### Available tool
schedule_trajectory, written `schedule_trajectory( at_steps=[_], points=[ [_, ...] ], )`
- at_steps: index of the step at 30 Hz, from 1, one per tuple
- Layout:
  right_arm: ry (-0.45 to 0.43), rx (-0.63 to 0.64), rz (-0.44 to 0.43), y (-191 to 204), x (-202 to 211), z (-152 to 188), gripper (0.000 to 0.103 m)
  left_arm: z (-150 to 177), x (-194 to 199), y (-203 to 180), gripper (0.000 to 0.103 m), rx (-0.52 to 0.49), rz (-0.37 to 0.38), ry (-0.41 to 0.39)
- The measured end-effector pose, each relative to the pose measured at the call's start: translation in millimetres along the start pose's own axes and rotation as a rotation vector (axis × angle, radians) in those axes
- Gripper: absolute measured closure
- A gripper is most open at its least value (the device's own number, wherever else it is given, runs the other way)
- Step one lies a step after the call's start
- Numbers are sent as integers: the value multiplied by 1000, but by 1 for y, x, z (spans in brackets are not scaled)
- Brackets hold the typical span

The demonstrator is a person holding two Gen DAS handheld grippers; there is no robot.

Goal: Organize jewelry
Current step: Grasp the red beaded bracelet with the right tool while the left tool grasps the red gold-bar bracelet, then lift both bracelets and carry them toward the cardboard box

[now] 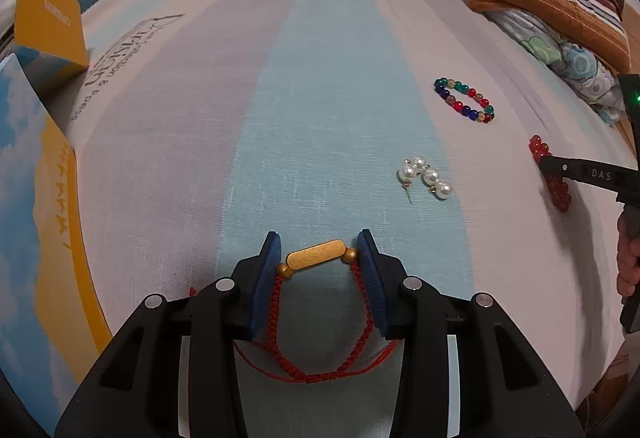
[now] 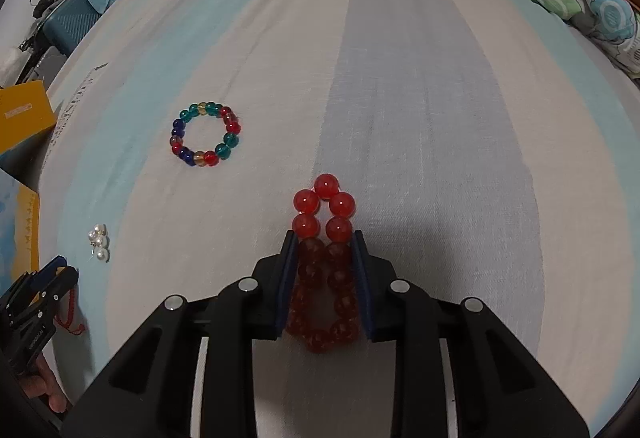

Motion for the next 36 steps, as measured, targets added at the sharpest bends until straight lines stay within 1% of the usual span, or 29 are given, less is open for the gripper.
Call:
schedule_trajectory(
  at_steps=[2, 7, 14, 21, 36],
  points=[
    [-8, 0, -1, 0, 2, -1, 90, -1, 2, -1, 64, -3, 2, -1],
    [-19, 18, -1, 3, 9, -3, 90, -3, 7, -2, 64, -4, 2, -3],
    [-37, 5, -19, 3, 22, -3, 90, -5, 17, -4, 64, -9, 10, -12],
    [-84, 25, -42, 14, 47, -7, 90, -11, 32, -6, 64, -18, 13, -23],
    [-130, 36, -73, 31, 87, -13, 90, -25, 70, -8, 64, -32, -2, -48]
  ],
)
Point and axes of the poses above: each gripper's, at about its wrist camera, not at the fingertips, and x roughly against the way its jaws point, y to its left, z to its underside, the point moved 5 cm from there along -x, roughly the way its jaws point, and after that the axes turned 14 degrees about -y, right-handed, at the moved point
